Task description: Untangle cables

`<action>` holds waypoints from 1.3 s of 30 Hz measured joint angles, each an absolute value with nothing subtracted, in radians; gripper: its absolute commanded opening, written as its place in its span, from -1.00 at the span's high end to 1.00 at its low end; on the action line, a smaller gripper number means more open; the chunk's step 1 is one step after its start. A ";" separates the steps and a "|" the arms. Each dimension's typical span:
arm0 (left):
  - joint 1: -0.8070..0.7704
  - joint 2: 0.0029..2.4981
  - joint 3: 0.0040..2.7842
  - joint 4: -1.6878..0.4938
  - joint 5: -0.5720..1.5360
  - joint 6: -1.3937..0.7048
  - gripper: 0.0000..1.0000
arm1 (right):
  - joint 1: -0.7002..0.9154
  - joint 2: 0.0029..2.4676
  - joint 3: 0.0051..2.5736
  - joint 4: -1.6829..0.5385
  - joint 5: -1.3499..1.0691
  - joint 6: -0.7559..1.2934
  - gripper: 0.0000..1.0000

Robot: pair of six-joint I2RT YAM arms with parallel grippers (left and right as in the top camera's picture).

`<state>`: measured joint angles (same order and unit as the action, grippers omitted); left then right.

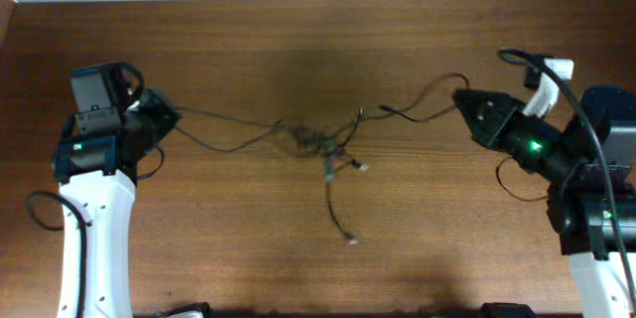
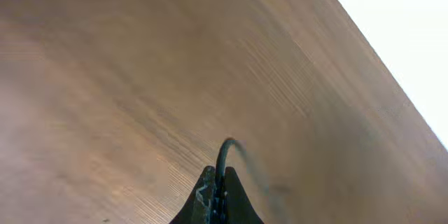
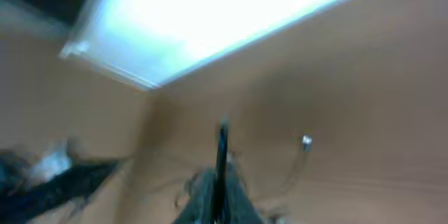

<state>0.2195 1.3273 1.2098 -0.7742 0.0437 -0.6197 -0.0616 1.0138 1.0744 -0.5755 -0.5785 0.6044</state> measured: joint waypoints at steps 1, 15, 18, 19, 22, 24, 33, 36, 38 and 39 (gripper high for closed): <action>0.234 1.327 1.210 -0.776 -0.010 -0.674 1.00 | -0.070 1.020 1.075 -0.678 -0.474 0.628 0.92; 0.456 1.327 1.250 -0.525 -0.104 -0.825 1.00 | -0.235 1.166 1.069 -1.014 0.150 0.812 0.92; 0.515 1.327 1.283 -0.524 -0.056 -0.807 1.00 | -0.367 1.166 1.069 -1.011 0.137 0.814 0.92; 0.527 1.327 1.288 -0.525 -0.036 -0.804 1.00 | -0.407 1.166 1.069 -1.015 0.123 0.813 0.92; 0.546 1.327 1.289 -0.527 0.066 -0.803 1.00 | -0.473 1.166 1.069 -1.018 0.073 0.802 0.92; 0.543 1.327 1.288 -0.495 0.150 -0.795 1.00 | -0.480 1.166 1.069 -1.015 0.066 0.786 0.92; 0.687 1.327 1.343 -0.359 0.195 -0.695 1.00 | -0.724 1.172 1.069 -0.986 0.084 0.763 0.92; 0.692 1.334 1.348 -0.389 0.276 -0.691 1.00 | -0.741 1.190 1.069 -0.970 -0.057 0.728 0.92; 0.652 1.364 1.349 -0.370 0.419 -0.688 1.00 | -0.706 1.206 1.069 -0.966 -0.177 0.679 0.92; 0.621 1.382 1.349 -0.346 0.487 -0.683 1.00 | -0.669 1.214 1.069 -0.962 -0.234 0.654 0.92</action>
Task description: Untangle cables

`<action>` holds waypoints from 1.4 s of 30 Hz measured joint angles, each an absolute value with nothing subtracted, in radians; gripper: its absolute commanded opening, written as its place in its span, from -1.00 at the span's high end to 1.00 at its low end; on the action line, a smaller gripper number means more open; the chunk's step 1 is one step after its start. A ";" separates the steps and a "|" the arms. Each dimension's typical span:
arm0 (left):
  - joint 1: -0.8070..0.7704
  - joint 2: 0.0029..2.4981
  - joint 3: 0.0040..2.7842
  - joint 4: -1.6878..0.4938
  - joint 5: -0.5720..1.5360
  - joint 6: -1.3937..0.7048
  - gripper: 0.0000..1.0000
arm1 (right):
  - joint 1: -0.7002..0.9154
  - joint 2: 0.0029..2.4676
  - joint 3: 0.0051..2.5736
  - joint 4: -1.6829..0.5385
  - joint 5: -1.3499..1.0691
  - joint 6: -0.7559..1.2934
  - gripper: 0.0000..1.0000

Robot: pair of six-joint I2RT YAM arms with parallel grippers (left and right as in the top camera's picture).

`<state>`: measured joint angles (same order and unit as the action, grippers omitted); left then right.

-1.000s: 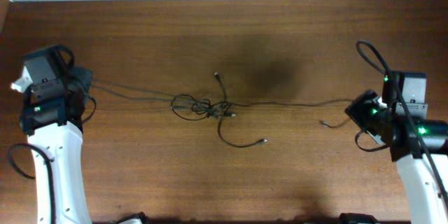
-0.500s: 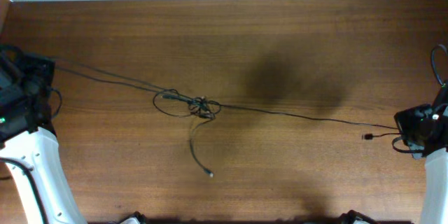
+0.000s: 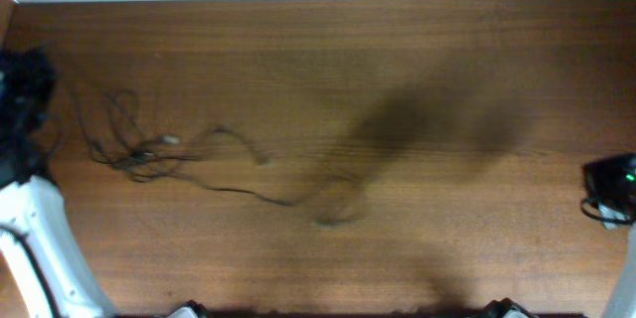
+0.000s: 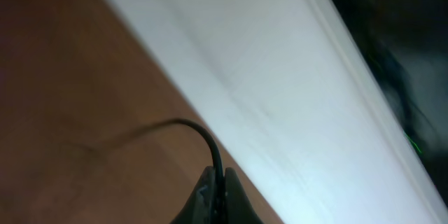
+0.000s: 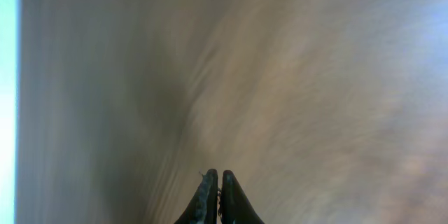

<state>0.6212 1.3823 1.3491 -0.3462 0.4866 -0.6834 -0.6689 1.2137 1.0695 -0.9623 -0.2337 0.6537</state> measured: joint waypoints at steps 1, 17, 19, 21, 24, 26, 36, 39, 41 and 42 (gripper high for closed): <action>0.570 1.410 1.350 -0.313 0.585 -0.675 1.00 | -0.630 1.217 1.069 -0.962 -0.269 0.636 0.90; -0.233 1.505 1.385 0.561 1.223 -0.822 1.00 | -0.403 1.221 1.069 -0.974 -0.362 0.494 0.66; -0.144 1.506 1.396 0.227 1.186 -0.749 1.00 | -0.403 1.221 1.070 -0.986 -0.343 0.469 0.65; -0.045 1.517 1.386 -0.067 1.091 -0.662 1.00 | -0.403 1.221 1.069 -0.994 -0.338 0.446 0.65; 0.051 1.530 1.376 -0.416 0.881 -0.591 1.00 | -0.403 1.221 1.070 -0.999 -0.401 0.374 0.63; 0.057 1.530 1.375 -0.538 0.741 -0.567 0.92 | -0.403 1.221 1.070 -1.000 -0.501 0.317 0.49; -0.057 1.530 1.375 -0.622 0.522 -0.542 1.00 | -0.342 1.220 1.046 -0.958 -0.699 0.226 -0.38; -0.075 1.530 1.375 -0.617 0.515 -0.542 1.00 | -0.242 1.232 0.987 -0.819 -0.699 0.228 -0.71; -0.076 1.528 1.375 -0.617 0.515 -0.542 1.00 | -0.175 1.267 0.963 -0.745 -0.665 0.229 -0.74; -0.076 1.525 1.375 -0.615 0.515 -0.542 1.00 | -0.137 1.309 0.958 -0.705 -0.612 0.244 -0.75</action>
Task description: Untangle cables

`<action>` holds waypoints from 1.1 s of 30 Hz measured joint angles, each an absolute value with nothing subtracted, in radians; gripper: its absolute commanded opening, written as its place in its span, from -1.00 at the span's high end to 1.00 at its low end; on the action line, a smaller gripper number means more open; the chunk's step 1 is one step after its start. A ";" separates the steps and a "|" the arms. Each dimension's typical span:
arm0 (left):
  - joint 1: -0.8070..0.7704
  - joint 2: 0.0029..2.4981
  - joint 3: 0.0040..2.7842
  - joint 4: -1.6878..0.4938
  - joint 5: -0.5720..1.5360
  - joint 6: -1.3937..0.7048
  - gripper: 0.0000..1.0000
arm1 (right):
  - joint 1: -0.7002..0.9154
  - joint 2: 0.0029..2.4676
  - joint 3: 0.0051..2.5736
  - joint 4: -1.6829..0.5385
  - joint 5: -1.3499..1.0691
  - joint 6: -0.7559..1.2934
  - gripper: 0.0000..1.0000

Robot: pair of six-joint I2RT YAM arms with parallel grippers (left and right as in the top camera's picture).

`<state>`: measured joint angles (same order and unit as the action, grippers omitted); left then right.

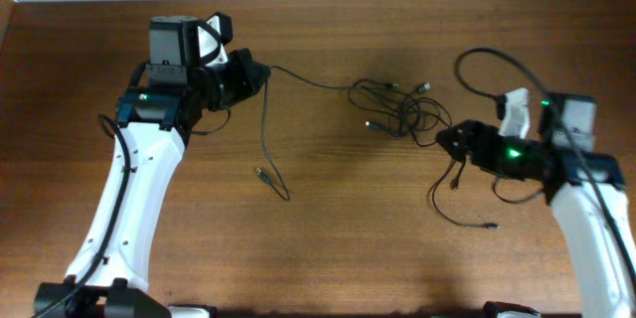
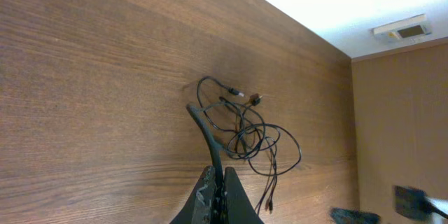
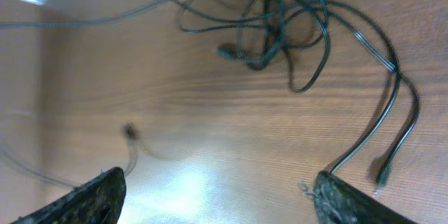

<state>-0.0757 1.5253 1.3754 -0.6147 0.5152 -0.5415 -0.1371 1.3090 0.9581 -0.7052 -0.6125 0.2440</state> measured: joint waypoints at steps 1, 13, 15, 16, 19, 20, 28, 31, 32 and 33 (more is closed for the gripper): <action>-0.076 1.516 1.375 -0.606 0.515 -0.542 1.00 | -0.111 1.345 0.958 -0.673 -0.564 0.263 -0.75; -0.023 1.355 1.378 -0.450 0.516 -0.542 1.00 | -0.018 1.774 0.953 -0.320 -0.317 0.416 0.92; 0.018 1.332 1.378 -0.376 0.517 -0.542 1.00 | -0.021 1.774 0.953 -0.332 -0.267 0.419 0.92; 0.049 1.316 1.378 -0.332 0.517 -0.542 1.00 | -0.026 1.774 0.952 -0.351 -0.228 0.425 0.92; 0.156 1.282 1.381 -0.254 0.510 -0.542 1.00 | -0.086 1.769 0.954 -0.451 -0.128 0.465 0.92; 0.194 1.279 1.382 -0.250 0.503 -0.543 1.00 | -0.106 1.767 0.953 -0.467 -0.095 0.473 0.92; 0.459 1.285 1.383 -0.299 0.335 -0.584 1.00 | -0.619 1.734 1.063 -0.693 -0.083 0.469 0.92; 0.438 1.314 1.384 -0.356 0.329 -0.634 1.00 | -0.629 1.733 1.064 -0.707 -0.162 0.448 0.92; 0.415 1.332 1.384 -0.357 0.353 -0.643 1.00 | -0.617 1.732 1.064 -0.714 -0.189 0.434 0.92; 0.390 1.346 1.384 -0.358 0.374 -0.649 1.00 | -0.596 1.732 1.064 -0.719 -0.216 0.418 0.92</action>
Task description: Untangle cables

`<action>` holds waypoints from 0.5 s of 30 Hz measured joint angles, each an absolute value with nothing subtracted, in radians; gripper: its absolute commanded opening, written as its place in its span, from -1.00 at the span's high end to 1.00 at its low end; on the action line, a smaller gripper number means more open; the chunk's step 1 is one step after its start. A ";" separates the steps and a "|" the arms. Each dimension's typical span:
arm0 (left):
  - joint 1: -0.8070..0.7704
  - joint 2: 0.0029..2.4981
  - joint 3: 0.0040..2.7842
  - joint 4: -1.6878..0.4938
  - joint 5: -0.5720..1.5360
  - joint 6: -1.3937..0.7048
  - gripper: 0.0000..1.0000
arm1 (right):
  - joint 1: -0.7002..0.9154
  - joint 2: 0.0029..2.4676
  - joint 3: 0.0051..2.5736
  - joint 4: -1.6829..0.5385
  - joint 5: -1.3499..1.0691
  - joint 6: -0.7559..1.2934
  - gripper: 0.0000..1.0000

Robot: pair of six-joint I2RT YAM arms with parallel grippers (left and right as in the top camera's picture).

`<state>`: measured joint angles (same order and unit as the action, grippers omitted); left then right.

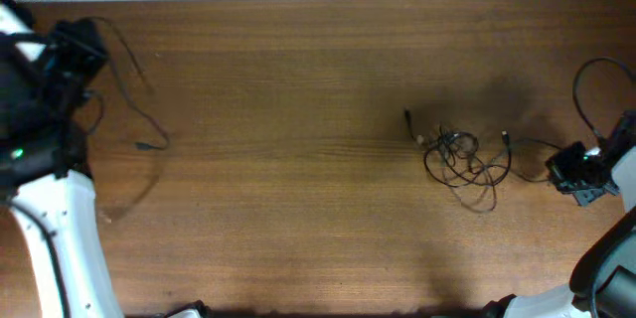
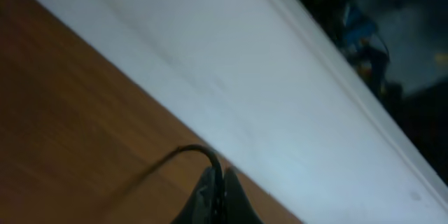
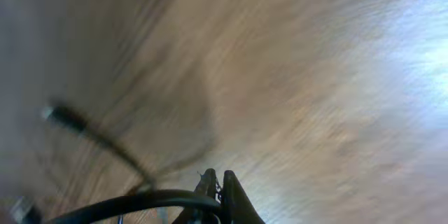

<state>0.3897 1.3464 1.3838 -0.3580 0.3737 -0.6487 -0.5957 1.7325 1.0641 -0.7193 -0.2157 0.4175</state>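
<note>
A tangle of thin black cables [image 1: 462, 154] lies right of the table's middle. One strand runs from it to my right gripper [image 1: 566, 167] at the far right edge. In the right wrist view that gripper [image 3: 218, 182] is shut on a black cable [image 3: 126, 201]. At the far left corner my left gripper [image 1: 87, 45] holds a single thin cable [image 1: 149, 109] that hangs down to a small plug [image 1: 140, 146], apart from the tangle. The left wrist view shows this gripper [image 2: 218, 178] shut on that cable [image 2: 192, 150].
The brown wooden table [image 1: 298, 229] fills the overhead view, with a white wall strip along its far edge. The right arm's own supply cable [image 1: 586, 75] loops above the right gripper.
My left gripper has moved from the upper middle-left to the far left corner, and its cable is now free of the tangle. The right gripper, open beside the tangle before, is shut on a strand at the right edge.
First both grippers were shut on cable ends with the tangle stretched between them mid-table. Then the arms stood at the edges, the bundle lying at the left. Later the tangle lay upper right with the right gripper open. Now one cable is separate at the left.
</note>
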 measured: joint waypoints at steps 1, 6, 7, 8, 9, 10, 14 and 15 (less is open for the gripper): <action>0.355 1.364 1.384 -0.360 0.400 -0.648 1.00 | -0.577 1.732 1.064 -0.723 -0.232 0.407 0.92; 0.236 1.388 1.384 -0.363 0.400 -0.590 1.00 | -0.432 1.732 1.064 -0.770 -0.281 0.375 0.92; 0.234 1.388 1.384 -0.365 0.371 -0.578 1.00 | -0.384 1.732 1.064 -0.783 -0.287 0.369 0.92; 0.235 1.388 1.384 -0.380 0.332 -0.562 1.00 | -0.342 1.732 1.064 -0.788 -0.291 0.366 0.92; 0.236 1.388 1.384 -0.404 0.287 -0.548 1.00 | -0.300 1.732 1.064 -0.793 -0.295 0.365 0.92; 0.236 1.388 1.385 -0.439 0.226 -0.538 1.00 | -0.262 1.732 1.064 -0.794 -0.297 0.363 0.91; 0.236 1.388 1.386 -0.609 -0.098 -0.539 1.00 | -0.119 1.732 1.064 -0.776 -0.302 0.362 0.92; 0.236 1.388 1.386 -0.635 -0.172 -0.546 1.00 | -0.100 1.732 1.064 -0.771 -0.303 0.364 0.92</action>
<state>0.2363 1.3880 1.3865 -0.6346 -0.1719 -0.5461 -0.1001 1.7325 1.0641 -0.7712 -0.3031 0.3641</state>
